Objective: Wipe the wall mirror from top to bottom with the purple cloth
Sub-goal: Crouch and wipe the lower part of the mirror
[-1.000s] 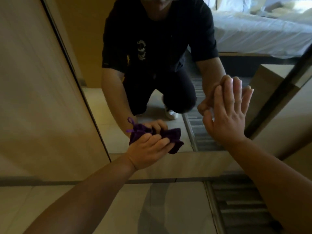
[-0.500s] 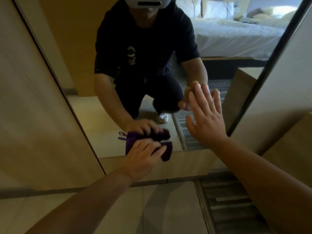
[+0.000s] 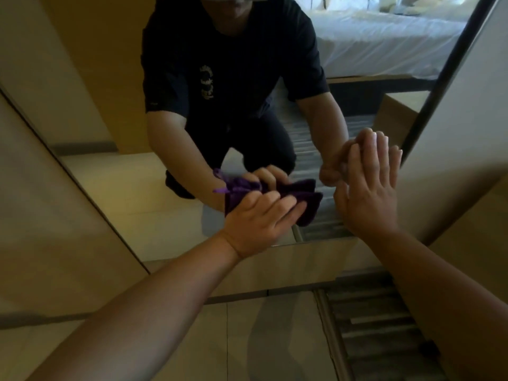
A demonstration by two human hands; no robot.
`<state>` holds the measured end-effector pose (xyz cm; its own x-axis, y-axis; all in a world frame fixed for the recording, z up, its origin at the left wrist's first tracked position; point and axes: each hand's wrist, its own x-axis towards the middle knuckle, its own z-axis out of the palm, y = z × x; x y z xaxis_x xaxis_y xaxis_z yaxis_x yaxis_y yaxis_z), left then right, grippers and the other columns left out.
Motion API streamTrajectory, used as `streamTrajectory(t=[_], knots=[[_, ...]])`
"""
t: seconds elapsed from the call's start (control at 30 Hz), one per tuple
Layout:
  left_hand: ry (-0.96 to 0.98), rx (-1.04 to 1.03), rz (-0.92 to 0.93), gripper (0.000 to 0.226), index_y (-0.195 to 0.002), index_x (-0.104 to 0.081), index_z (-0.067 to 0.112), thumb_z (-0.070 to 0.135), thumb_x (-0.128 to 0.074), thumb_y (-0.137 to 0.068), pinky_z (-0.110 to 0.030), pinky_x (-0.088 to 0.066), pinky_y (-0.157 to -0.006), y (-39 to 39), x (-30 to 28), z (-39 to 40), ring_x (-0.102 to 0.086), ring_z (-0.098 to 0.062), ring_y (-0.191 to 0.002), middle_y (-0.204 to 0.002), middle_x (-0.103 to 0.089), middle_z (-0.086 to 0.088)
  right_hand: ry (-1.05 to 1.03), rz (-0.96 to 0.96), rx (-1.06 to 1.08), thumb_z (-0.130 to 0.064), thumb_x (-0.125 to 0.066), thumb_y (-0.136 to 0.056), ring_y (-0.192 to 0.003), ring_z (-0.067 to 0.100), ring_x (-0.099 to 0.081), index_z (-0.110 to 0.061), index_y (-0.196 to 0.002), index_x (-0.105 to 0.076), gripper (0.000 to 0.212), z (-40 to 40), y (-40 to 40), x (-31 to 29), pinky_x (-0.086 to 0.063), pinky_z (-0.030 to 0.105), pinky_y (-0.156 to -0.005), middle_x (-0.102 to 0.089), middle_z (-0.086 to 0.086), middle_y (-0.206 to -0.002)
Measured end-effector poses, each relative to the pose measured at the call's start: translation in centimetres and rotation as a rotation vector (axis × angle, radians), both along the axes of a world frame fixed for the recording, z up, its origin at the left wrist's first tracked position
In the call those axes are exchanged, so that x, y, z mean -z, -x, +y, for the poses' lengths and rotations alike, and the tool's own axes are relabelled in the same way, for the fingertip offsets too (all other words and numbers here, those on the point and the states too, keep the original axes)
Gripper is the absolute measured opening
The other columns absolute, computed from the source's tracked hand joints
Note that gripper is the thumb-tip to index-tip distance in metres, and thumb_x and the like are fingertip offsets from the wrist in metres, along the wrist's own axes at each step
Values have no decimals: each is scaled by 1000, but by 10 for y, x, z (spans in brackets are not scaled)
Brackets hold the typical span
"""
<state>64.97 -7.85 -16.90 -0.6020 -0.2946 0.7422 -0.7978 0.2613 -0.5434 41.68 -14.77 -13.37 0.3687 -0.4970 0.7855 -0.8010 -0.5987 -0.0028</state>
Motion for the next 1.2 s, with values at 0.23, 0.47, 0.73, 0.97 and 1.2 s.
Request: streamTrajectory(t=[0.23, 0.47, 0.73, 0.97, 1.2], knots=[[-193, 59, -102, 31, -120, -66, 16, 4, -44, -102, -33, -38, -83, -2, 109, 12, -53, -20, -96, -117, -53, -1, 23, 1, -32, -20, -43, -101, -149, 30, 9, -8, -156, -10, 65, -7, 2, 3, -6, 65, -118, -3, 17, -161], [-416, 49, -70, 33, -123, -64, 16, 7, -45, -98, -38, -44, -78, 1, 78, 28, -61, -24, -87, -111, -64, -3, -65, 55, -21, -24, -37, -100, -150, 31, 7, -10, -156, -8, 64, 7, 7, -9, -8, 64, -119, -3, 15, -163], [149, 90, 340, 30, -124, -68, 20, 10, -70, -95, -43, -46, -82, 35, -131, 5, -58, -28, -98, -118, -57, -3, -237, -128, -49, -16, -41, -101, -152, 31, 6, -8, -156, -16, 61, 27, 50, -18, -4, 57, -122, 1, 17, -164], [212, -20, 191, 26, -121, -72, 22, 13, -60, -100, -41, -46, -81, 73, -155, -33, -66, -27, -94, -112, -71, -3, -258, -32, 7, -8, -51, -98, -152, 34, 5, -10, -157, -9, 72, 8, 55, 4, -11, 63, -119, 5, 16, -165], [-57, 22, -42, 30, -127, -69, 21, 15, -56, -100, -38, -39, -82, 61, 20, -24, -60, -23, -96, -116, -66, -1, -172, 12, 26, -14, -40, -98, -152, 35, 0, -13, -157, -7, 68, -5, 60, 14, -13, 62, -119, 9, 11, -163]])
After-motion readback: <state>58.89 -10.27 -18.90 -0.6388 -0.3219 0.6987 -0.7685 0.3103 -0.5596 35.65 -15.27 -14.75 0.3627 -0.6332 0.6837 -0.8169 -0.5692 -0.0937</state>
